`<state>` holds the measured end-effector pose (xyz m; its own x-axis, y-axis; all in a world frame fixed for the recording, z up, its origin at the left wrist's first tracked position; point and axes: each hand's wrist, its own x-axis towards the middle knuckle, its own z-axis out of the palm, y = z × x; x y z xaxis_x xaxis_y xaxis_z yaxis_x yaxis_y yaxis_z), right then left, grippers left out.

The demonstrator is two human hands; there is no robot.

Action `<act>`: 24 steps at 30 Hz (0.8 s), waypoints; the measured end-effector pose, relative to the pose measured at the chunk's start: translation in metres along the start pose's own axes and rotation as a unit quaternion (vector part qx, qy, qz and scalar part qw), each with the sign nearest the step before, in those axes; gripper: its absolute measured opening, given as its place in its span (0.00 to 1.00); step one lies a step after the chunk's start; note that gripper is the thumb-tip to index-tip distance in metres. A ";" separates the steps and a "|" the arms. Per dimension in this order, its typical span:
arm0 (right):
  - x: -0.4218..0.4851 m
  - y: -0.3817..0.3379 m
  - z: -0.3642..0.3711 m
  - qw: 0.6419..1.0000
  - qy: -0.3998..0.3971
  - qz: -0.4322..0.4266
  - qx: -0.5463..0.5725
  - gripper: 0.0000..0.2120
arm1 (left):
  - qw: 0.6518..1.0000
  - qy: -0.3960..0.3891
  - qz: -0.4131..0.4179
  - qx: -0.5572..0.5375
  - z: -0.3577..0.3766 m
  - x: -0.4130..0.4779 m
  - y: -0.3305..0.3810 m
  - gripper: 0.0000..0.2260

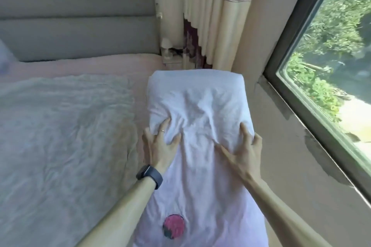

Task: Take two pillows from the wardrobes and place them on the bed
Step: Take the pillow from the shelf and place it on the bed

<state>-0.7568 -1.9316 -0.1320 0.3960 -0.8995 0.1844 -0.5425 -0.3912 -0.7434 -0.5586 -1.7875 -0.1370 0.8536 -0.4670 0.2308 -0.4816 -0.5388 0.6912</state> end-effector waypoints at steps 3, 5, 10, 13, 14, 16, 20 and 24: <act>0.037 0.026 0.024 0.996 -0.086 -0.006 0.010 0.48 | 0.996 0.016 -0.077 0.052 0.029 0.001 -0.001 0.28; 0.057 0.041 0.036 0.990 -0.142 -0.015 0.007 0.48 | 0.991 0.012 -0.126 0.046 0.049 -0.001 -0.010 0.27; 0.087 0.069 0.057 0.966 -0.257 -0.013 -0.037 0.47 | 0.976 -0.012 -0.211 0.050 0.081 -0.013 -0.024 0.25; 0.099 0.080 0.066 0.952 -0.301 -0.015 -0.055 0.43 | 0.962 -0.030 -0.256 0.090 0.095 -0.013 -0.026 0.27; 0.104 0.083 0.069 0.948 -0.312 -0.016 -0.063 0.43 | 0.957 -0.036 -0.270 0.095 0.102 -0.013 -0.029 0.27; 0.116 0.086 0.074 0.940 -0.331 -0.016 -0.080 0.42 | 0.950 -0.043 -0.291 0.101 0.110 -0.007 -0.029 0.27; 0.149 0.083 0.088 0.926 -0.360 -0.023 -0.114 0.40 | 0.938 -0.055 -0.322 0.114 0.127 0.014 -0.030 0.27; 0.197 0.068 0.121 0.919 -0.377 -0.034 -0.111 0.39 | 0.929 -0.057 -0.347 0.118 0.138 0.056 -0.038 0.26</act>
<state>-0.6258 -2.1114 -0.2238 0.7896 -0.5142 -0.3348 -0.6024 -0.5461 -0.5821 -0.5194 -1.8900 -0.2450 0.9543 -0.0137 -0.2984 0.1354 -0.8705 0.4732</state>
